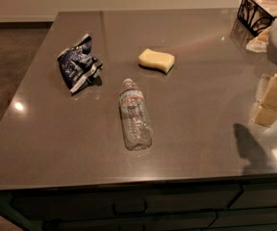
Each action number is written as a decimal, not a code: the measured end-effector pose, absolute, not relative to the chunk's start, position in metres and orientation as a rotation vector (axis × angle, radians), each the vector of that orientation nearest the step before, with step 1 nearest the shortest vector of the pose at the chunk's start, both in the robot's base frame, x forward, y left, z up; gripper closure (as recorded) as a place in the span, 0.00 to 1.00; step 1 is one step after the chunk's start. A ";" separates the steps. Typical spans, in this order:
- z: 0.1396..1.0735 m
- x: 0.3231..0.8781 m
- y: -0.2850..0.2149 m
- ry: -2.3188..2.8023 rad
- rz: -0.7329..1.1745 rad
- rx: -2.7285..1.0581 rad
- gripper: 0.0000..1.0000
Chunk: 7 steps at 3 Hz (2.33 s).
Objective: Place water bottle upright
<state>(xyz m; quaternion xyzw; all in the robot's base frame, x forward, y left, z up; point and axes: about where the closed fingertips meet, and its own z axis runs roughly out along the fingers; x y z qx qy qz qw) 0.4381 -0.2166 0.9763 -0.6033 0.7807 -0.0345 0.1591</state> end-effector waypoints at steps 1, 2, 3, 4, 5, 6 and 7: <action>0.977 0.437 -0.212 2.236 -0.092 -1.710 0.00; 0.970 0.439 -0.191 2.306 -0.035 -1.689 0.00; 0.967 0.442 -0.164 2.402 0.014 -1.586 0.00; 0.964 0.447 -0.139 2.491 0.105 -1.457 0.00; 0.959 0.452 -0.113 2.561 0.171 -1.330 0.00; 0.953 0.459 -0.091 2.620 0.182 -1.221 0.00; 0.943 0.469 -0.068 2.695 0.145 -1.134 0.00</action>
Offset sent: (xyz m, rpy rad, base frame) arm -0.0015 0.0568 -0.0195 0.0644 0.2008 -0.2007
